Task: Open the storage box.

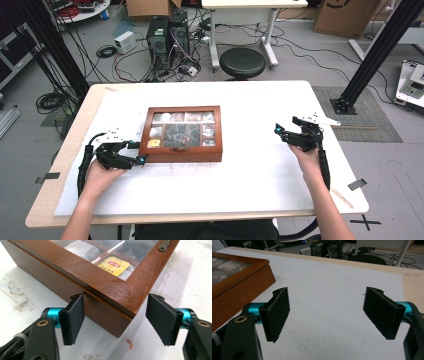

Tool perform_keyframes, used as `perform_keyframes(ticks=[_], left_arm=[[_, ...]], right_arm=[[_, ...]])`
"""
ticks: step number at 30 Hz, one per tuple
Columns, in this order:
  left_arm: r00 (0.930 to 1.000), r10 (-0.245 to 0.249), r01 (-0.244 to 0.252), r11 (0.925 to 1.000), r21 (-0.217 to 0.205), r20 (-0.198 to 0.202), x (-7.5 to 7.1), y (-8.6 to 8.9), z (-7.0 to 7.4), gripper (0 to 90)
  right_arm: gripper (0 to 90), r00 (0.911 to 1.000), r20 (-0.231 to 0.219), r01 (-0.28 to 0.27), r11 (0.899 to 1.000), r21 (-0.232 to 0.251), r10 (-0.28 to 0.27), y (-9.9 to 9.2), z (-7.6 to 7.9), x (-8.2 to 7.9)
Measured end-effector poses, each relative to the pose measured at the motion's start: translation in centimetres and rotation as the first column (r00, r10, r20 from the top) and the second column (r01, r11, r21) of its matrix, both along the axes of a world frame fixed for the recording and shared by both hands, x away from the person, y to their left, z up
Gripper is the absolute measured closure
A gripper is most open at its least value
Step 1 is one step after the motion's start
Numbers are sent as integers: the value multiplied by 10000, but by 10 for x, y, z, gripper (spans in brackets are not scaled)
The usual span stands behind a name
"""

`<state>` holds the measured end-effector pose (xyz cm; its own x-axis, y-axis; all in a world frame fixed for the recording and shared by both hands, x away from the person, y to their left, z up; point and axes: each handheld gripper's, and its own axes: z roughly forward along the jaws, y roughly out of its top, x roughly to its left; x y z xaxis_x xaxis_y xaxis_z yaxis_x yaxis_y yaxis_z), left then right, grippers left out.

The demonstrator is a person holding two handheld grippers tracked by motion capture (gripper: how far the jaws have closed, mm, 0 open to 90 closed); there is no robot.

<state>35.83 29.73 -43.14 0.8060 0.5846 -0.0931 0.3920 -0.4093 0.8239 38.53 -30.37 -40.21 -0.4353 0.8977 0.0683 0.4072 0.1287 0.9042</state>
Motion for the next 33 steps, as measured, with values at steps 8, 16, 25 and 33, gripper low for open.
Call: perform_keyframes(ticks=[8, 16, 25, 33], left_arm=[[9999, -45, 43, 9999, 153, 162, -4, 2, 3, 388], [9996, 183, -184, 9998, 62, 212, -8, 2, 4, 417], [9987, 388, -389, 9992, 21, 345, -12, -1, 6, 435], [9974, 469, -468, 9989, -22, 555, -14, -2, 9, 446]], right_arm=[[220, 10000, -28, 36, 10000, 48, -36, 0, -1, 0], [220, 10000, -43, 53, 9999, 127, -53, 0, -1, -3], [221, 9999, 70, 76, 9997, 217, -77, 0, 0, -9], [221, 9999, 106, 77, 9997, 236, -80, 0, 0, -11]])
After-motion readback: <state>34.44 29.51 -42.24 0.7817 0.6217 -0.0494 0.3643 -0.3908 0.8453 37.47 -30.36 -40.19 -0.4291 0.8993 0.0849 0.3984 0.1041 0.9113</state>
